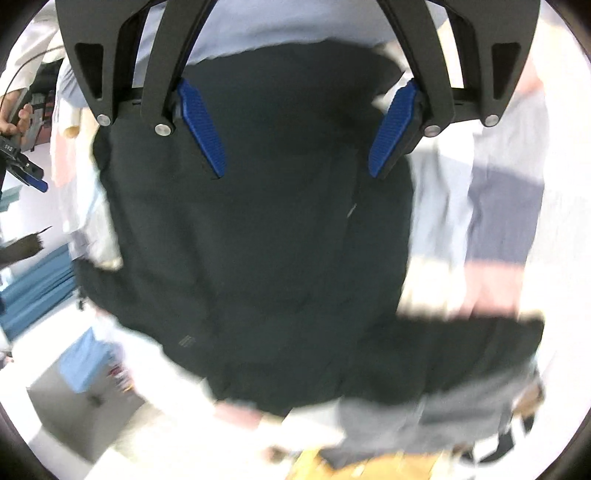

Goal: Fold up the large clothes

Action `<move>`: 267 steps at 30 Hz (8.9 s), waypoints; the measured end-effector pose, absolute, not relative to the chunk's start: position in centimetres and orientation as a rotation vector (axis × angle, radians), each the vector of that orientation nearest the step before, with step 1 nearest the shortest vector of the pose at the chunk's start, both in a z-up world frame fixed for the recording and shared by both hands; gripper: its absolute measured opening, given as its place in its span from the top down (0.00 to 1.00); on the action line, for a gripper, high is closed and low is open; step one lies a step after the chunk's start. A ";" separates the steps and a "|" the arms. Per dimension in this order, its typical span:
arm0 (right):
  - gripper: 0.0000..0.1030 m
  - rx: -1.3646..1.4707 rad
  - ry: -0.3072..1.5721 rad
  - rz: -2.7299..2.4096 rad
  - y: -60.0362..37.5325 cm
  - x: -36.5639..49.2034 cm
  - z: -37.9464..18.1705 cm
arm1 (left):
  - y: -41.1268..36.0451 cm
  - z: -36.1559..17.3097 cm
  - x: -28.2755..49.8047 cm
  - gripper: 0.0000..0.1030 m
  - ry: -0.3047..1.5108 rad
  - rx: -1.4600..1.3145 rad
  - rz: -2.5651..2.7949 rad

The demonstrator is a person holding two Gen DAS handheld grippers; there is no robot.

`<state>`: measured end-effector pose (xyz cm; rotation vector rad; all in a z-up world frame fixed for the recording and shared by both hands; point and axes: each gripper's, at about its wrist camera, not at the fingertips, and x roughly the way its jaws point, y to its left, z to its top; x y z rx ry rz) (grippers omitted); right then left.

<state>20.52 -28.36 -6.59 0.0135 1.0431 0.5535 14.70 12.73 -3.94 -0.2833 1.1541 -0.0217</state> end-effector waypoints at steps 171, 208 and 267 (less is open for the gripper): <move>0.94 -0.030 0.455 0.777 2.1 38.2 -2.5 | 11.8 -11.1 14.8 0.23 0.698 -0.123 0.182; 0.42 -0.269 0.865 0.853 14.3 36.8 -21.4 | 19.2 -14.1 15.0 0.23 0.773 -0.254 0.231; 0.36 0.136 0.775 0.137 -22.9 38.6 -24.4 | 10.6 -13.3 16.0 0.23 0.721 -0.176 0.123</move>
